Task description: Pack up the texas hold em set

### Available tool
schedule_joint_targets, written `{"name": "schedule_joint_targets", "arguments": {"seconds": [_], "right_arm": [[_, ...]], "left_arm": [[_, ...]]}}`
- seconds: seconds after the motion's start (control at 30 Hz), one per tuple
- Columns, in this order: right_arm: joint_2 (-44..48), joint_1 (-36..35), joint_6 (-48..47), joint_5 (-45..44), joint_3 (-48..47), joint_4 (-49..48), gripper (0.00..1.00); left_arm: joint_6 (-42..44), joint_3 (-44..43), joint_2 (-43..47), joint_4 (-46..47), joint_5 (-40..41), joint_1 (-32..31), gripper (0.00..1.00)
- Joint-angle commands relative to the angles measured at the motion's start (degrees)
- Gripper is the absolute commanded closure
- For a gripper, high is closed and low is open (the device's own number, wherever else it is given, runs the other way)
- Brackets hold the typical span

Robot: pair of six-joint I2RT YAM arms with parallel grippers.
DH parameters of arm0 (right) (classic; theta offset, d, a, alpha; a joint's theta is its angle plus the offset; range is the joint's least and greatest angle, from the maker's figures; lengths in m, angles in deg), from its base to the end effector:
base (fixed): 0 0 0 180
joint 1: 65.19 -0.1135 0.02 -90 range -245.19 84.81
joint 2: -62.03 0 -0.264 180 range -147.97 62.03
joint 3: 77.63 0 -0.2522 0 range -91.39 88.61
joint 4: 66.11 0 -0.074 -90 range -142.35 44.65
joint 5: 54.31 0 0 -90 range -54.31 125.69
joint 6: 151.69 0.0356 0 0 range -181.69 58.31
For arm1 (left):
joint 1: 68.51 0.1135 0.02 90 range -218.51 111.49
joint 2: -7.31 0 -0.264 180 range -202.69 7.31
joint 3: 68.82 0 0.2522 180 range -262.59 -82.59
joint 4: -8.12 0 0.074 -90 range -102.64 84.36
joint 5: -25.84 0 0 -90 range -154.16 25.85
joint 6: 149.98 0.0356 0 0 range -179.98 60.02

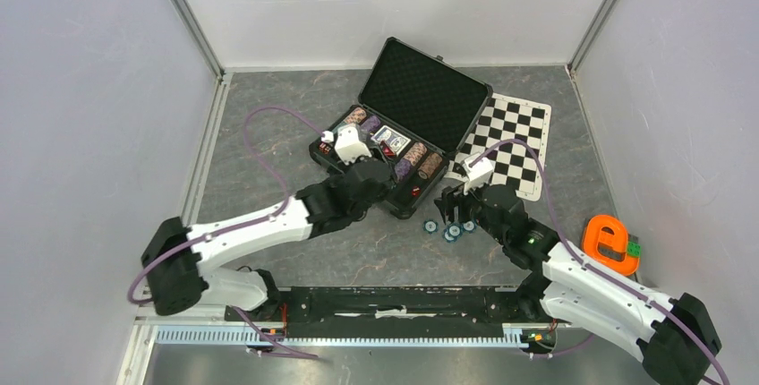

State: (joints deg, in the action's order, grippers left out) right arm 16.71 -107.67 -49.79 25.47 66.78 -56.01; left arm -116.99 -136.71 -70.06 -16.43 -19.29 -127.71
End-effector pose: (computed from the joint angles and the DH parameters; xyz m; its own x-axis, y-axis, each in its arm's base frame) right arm 0.1411 0.1206 0.2216 -0.3565 -0.0513 -0.9329 -0.4783 0.8677 0.1351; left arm 0.1717 -0.2390 0.2740 -0.4155 -0.4639 -0.7824 -0.0719 0.8742 -0.4801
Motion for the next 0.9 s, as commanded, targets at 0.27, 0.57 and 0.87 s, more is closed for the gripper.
{"name": "schedule_joint_targets", "arguments": {"seconds": [0.27, 0.57, 0.87], "right_arm": [[-10.2, 0.1, 3.7, -9.1, -19.1, 33.0, 0.02], [-11.5, 5.9, 6.8, -13.4, -19.3, 32.8, 0.02], [-22.7, 22.8, 10.4, -9.1, -26.9, 33.2, 0.09]], "left_arm": [[29.1, 15.9, 22.3, 9.4, -18.3, 3.9, 0.0], [37.0, 22.5, 33.5, 9.1, -21.9, 4.0, 0.0], [42.5, 31.5, 38.9, 14.0, -23.2, 3.9, 0.0]]}}
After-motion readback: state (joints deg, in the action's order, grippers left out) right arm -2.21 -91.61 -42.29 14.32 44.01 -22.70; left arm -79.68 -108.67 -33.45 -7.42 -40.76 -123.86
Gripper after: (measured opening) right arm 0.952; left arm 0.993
